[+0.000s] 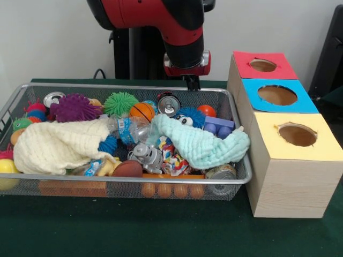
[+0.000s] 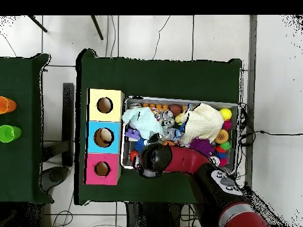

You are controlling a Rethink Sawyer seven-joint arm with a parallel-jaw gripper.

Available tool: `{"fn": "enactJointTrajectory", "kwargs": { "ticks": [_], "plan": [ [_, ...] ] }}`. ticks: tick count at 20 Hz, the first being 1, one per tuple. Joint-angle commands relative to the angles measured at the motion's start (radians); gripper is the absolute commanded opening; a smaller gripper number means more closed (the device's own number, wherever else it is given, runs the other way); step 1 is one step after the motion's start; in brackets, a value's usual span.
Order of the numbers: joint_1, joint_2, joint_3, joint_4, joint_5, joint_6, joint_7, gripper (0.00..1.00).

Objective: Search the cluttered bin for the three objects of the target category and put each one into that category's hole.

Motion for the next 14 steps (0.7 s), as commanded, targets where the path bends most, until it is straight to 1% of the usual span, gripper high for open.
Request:
{"fn": "enactJointTrajectory", "kwargs": {
  "ticks": [1,4,7,9,14],
  "plan": [
    [-0.009,-0.037,0.044,0.019,0.037,-0.018,0.087,0.0],
    [-0.002,-0.069,0.028,-0.008,0.033,0.023,0.081,0.0],
    [0.02,-0.075,0.002,-0.06,0.009,0.065,0.071,0.0],
    [0.026,-0.066,0.003,-0.081,-0.001,0.044,0.066,0.0],
    [0.05,-0.08,-0.015,-0.118,-0.035,0.035,0.048,0.0]
  ]
}}
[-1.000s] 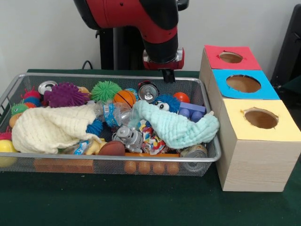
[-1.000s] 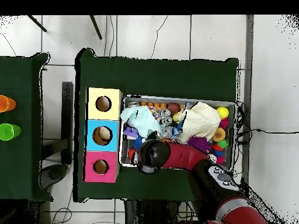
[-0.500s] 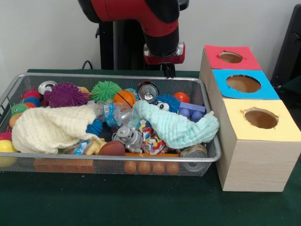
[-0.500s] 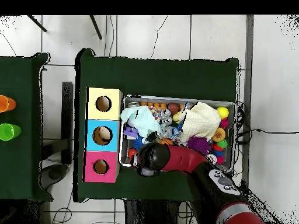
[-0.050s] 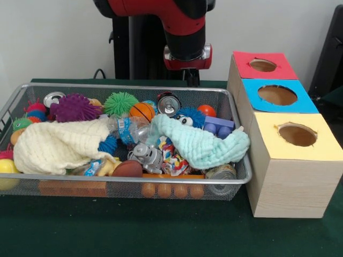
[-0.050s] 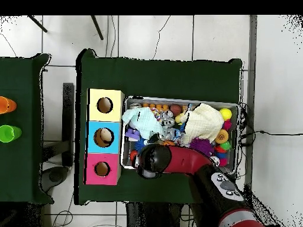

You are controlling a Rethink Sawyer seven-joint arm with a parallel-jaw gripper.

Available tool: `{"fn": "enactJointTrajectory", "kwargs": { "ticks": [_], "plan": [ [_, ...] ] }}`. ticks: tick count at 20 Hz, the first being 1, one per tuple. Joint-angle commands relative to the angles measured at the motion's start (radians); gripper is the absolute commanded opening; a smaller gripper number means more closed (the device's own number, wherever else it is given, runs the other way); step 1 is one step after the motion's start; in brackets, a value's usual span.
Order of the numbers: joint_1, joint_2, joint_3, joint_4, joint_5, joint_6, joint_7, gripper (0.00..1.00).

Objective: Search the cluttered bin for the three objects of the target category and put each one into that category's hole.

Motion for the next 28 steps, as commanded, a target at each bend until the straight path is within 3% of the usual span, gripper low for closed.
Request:
{"fn": "enactJointTrajectory", "kwargs": {
  "ticks": [1,5,11,25,26,28],
  "plan": [
    [0.029,-0.021,-0.009,-0.137,-0.037,0.041,0.045,0.0],
    [0.054,-0.027,-0.043,-0.185,-0.054,0.092,0.038,0.0],
    [0.108,-0.05,-0.102,-0.26,-0.134,0.046,0.031,0.0],
    [0.076,-0.047,-0.087,-0.318,-0.194,0.036,-0.044,0.0],
    [0.065,-0.05,-0.075,-0.309,-0.196,0.022,-0.047,1.0],
    [0.071,-0.049,-0.082,-0.315,-0.201,0.032,-0.044,1.0]
  ]
}}
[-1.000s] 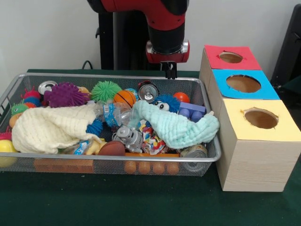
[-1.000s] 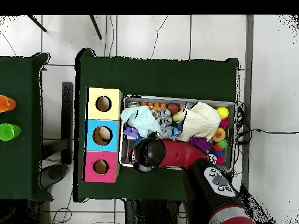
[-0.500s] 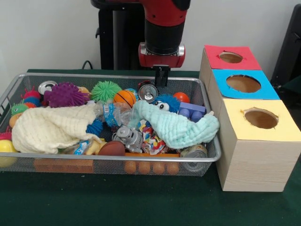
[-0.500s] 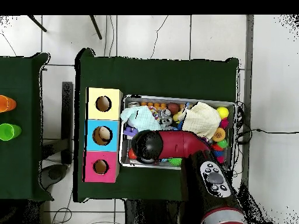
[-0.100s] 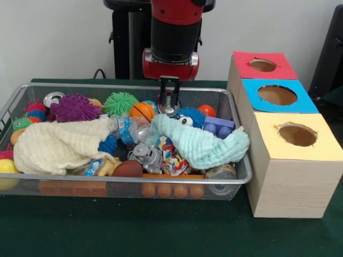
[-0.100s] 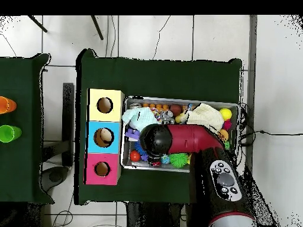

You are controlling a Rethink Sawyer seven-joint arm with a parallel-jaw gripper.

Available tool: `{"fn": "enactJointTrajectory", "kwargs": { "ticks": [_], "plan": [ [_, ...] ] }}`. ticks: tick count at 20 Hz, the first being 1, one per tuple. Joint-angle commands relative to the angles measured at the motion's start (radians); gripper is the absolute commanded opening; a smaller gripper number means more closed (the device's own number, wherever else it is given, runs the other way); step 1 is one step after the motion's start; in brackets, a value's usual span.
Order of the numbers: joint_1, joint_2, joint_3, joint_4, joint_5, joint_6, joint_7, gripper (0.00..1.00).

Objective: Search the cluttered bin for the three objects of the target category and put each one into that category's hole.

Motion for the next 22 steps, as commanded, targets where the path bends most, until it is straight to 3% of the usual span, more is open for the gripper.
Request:
{"fn": "enactJointTrajectory", "kwargs": {
  "ticks": [1,6,12,22],
  "plan": [
    [-0.028,0.005,0.013,-0.068,-0.062,0.032,-0.043,1.0],
    [-0.039,0.012,0.033,-0.088,-0.079,0.026,-0.068,1.0],
    [-0.01,0.015,-0.016,-0.131,-0.113,0.002,-0.004,1.0],
    [-0.053,0.164,0.022,-0.331,-0.157,0.02,-0.074,1.0]
  ]
}}
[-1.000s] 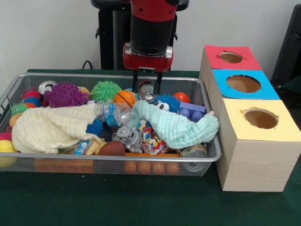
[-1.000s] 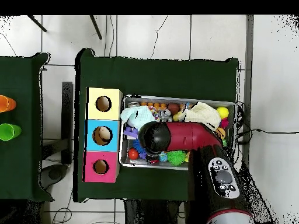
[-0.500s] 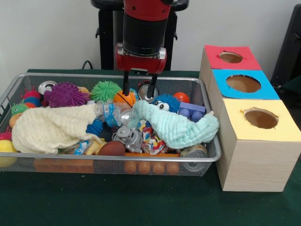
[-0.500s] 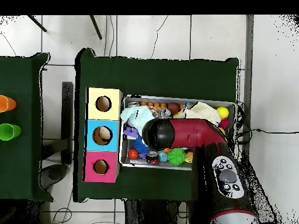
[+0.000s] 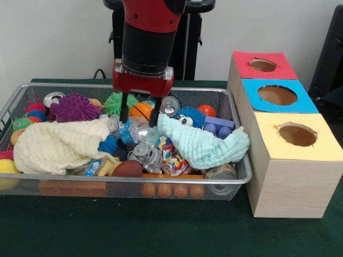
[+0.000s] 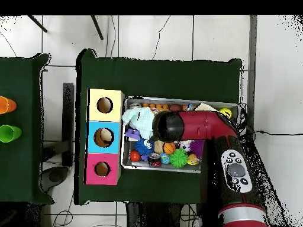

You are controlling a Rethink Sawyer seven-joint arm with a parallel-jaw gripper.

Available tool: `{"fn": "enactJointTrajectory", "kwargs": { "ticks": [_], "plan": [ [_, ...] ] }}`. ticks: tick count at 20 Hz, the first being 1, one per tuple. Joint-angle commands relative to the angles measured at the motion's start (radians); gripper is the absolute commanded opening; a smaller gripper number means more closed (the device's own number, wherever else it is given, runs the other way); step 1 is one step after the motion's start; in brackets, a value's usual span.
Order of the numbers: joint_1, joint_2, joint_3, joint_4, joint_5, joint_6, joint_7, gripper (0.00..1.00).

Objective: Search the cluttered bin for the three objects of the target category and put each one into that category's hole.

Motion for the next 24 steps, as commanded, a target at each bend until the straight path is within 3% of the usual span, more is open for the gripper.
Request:
{"fn": "enactJointTrajectory", "kwargs": {
  "ticks": [1,11,19,24],
  "plan": [
    [-0.028,0.116,0.031,-0.169,-0.075,0.017,-0.072,1.0],
    [-0.07,0.187,0.05,-0.232,-0.136,-0.054,-0.103,1.0],
    [-0.094,0.223,0.062,-0.205,-0.167,-0.121,-0.09,1.0],
    [-0.108,0.204,0.047,-0.102,-0.161,-0.156,-0.048,1.0]
  ]
}}
